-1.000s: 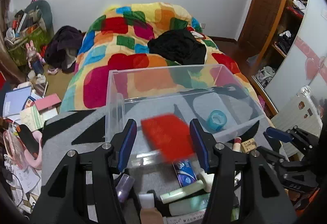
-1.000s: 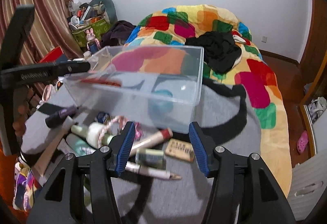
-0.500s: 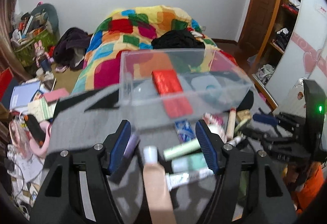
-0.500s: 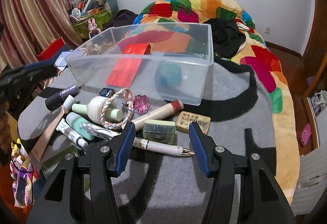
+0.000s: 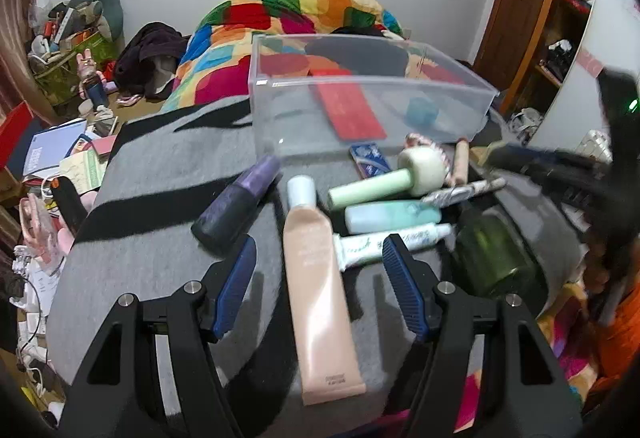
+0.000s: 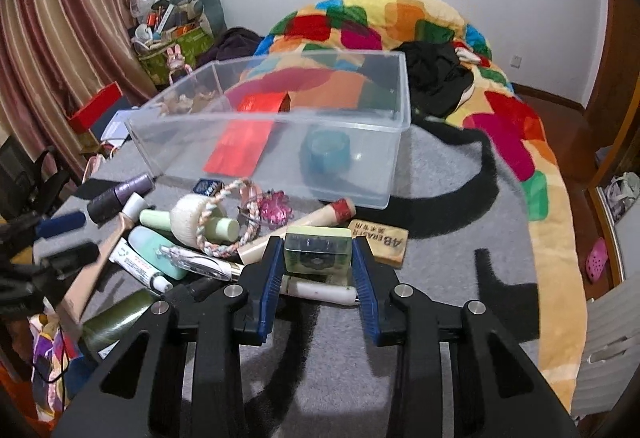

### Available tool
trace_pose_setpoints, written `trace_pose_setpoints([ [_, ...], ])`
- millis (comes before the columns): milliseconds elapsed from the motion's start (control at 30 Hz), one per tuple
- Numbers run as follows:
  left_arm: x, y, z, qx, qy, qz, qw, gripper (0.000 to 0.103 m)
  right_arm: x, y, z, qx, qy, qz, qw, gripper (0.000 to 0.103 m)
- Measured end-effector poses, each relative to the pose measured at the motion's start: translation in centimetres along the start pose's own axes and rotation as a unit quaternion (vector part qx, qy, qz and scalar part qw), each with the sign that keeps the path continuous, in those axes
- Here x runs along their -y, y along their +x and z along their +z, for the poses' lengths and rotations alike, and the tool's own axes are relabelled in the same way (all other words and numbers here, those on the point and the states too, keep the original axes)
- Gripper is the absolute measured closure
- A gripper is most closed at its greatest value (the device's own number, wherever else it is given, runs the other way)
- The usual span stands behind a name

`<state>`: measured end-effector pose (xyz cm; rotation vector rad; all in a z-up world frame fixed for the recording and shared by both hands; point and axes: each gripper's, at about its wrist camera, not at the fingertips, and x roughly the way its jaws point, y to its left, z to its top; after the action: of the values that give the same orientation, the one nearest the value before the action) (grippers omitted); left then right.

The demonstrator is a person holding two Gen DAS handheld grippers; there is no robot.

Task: Organize objects
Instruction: 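Grasp beige cosmetic tube with left tool while right grasps green-lidded box, then lower beige tube into bin with left tool while right releases box inside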

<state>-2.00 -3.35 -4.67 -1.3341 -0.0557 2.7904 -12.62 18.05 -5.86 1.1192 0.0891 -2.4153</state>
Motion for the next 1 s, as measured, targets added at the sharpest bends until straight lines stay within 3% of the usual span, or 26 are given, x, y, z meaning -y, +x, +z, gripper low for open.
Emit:
trace_pose_setpoints([
  [167, -0.2, 0.3, -1.5, -0.010, 0.007, 0.012, 0.9999, 0.039, -0.4, -1.8, 0.3, 0.021, -0.006, -0.003, 1.000, 0.072],
  [333, -0.4, 0.2, -3.2, -0.010, 0.012, 0.018, 0.9997, 0.057, -0.9, -2.6, 0.1, 0.028, -0.012, -0.005, 1.000, 0.072],
  [400, -0.7, -0.1, -2.9, -0.014, 0.010, 0.007, 0.9998, 0.069, -1.1, -2.8, 0.0, 0.029, -0.016, -0.005, 0.999, 0.072],
  [600, -1.0, -0.4, -0.4, -0.011, 0.003, -0.022, 0.9997, 0.069, -1.6, -3.4, 0.2, 0.038, -0.021, -0.001, 0.999, 0.072],
  [933, -2.0, 5.6, 3.1, -0.048, -0.001, -0.004, 0.9988, 0.068, -2.0, -4.0, 1.8, 0.060, -0.020, 0.001, 0.998, 0.072],
  [1000, -1.8, 5.6, 3.1, -0.044, 0.006, 0.000, 0.9990, 0.075, -2.0, -3.9, 2.3, 0.064, -0.021, 0.001, 0.998, 0.072],
])
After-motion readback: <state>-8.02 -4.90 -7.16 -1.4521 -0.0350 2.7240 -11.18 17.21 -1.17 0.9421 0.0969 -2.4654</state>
